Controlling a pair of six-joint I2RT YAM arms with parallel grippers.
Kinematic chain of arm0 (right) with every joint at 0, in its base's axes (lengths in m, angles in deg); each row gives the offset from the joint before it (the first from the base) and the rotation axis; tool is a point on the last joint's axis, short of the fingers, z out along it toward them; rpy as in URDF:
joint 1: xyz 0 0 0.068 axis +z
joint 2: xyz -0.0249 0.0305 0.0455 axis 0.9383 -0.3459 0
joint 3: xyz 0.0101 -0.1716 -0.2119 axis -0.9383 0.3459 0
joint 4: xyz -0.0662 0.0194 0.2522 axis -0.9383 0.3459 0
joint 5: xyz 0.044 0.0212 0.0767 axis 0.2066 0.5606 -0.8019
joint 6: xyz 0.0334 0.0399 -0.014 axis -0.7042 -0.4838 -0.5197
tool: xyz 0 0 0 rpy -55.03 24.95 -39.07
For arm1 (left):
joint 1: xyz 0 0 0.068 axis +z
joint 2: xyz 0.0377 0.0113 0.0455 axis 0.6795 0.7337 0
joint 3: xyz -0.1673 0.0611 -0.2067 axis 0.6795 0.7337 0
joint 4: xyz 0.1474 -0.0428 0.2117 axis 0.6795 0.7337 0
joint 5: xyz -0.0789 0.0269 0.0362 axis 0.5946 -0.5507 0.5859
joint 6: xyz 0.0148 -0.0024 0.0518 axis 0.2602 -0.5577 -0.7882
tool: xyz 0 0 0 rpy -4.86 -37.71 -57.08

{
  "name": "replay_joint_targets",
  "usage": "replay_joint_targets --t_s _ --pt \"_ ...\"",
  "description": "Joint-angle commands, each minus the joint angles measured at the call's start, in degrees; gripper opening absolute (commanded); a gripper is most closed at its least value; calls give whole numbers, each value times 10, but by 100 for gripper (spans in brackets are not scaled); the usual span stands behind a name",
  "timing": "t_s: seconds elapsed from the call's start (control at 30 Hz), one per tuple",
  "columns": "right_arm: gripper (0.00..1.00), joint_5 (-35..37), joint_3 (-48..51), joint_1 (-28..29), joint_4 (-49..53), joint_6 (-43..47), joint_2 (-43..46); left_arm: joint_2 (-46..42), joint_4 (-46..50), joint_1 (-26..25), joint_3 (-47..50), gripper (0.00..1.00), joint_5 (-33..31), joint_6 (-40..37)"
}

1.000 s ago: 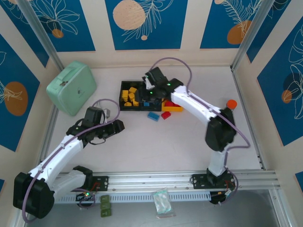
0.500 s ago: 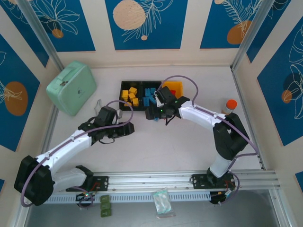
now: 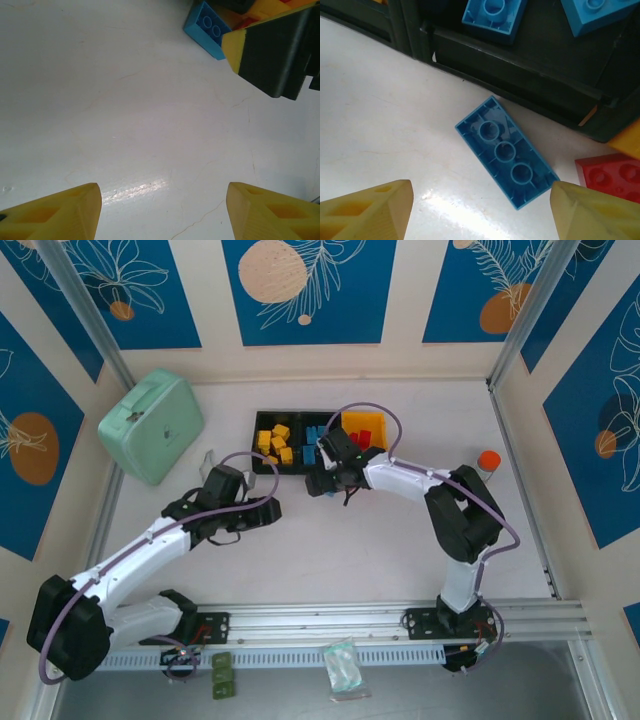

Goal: Sort the legos into containers by color
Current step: Pick up the lego from the center of the table.

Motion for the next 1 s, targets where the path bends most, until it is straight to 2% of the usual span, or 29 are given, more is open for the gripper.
replay_joint_targets --t_s 0.0,0.47,0.8,0.97 --pt "73 18 -21 2 -7 25 -15 -3 10 -4 2 67 -11 1" --pt "69 8 -37 5 -5 30 -61 1 14 -4 3 67 -20 -1" --pt "58 26 -43 36 12 24 -78 9 4 -4 7 67 -17 2" --pt "45 36 -59 47 24 21 -93 7 5 -3 11 67 -17 2"
